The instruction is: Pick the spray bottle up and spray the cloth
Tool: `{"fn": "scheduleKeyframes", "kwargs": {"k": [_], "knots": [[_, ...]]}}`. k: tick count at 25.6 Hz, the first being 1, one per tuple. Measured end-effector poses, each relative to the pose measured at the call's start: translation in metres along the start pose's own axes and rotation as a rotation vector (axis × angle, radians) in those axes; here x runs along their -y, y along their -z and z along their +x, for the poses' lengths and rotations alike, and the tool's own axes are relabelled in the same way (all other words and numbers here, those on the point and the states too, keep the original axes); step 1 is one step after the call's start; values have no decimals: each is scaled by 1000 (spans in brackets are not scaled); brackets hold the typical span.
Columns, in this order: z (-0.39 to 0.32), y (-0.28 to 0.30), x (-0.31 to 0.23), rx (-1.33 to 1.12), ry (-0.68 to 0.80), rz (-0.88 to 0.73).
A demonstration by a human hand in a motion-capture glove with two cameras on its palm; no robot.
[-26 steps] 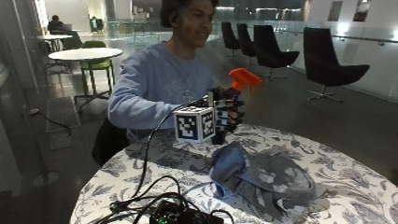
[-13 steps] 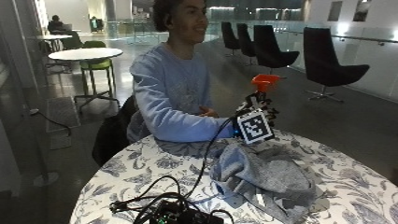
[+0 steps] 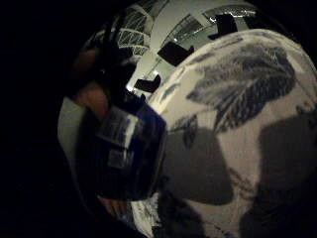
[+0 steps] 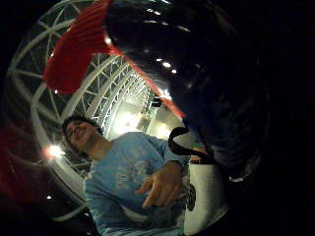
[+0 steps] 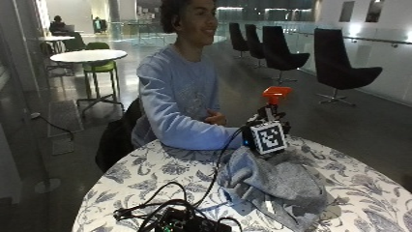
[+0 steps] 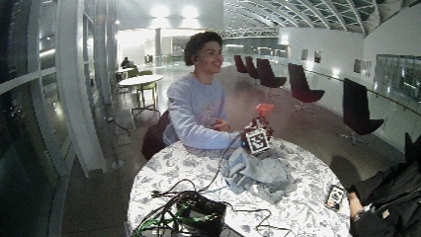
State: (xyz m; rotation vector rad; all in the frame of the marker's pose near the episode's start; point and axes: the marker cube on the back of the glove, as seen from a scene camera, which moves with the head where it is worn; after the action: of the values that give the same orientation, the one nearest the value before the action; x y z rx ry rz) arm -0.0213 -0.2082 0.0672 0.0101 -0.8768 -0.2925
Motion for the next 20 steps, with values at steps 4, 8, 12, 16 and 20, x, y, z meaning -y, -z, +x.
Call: {"fn": "scheduleKeyframes", "kwargs": {"k": [4, 8, 12, 16, 20], "knots": [[-27, 14, -18, 39, -34, 49], [-55, 46, -75, -109, -81, 34], [-69, 81, -140, -396, -203, 52], [-86, 116, -205, -556, -345, 163], [-98, 144, -277, -710, -457, 282]]}}
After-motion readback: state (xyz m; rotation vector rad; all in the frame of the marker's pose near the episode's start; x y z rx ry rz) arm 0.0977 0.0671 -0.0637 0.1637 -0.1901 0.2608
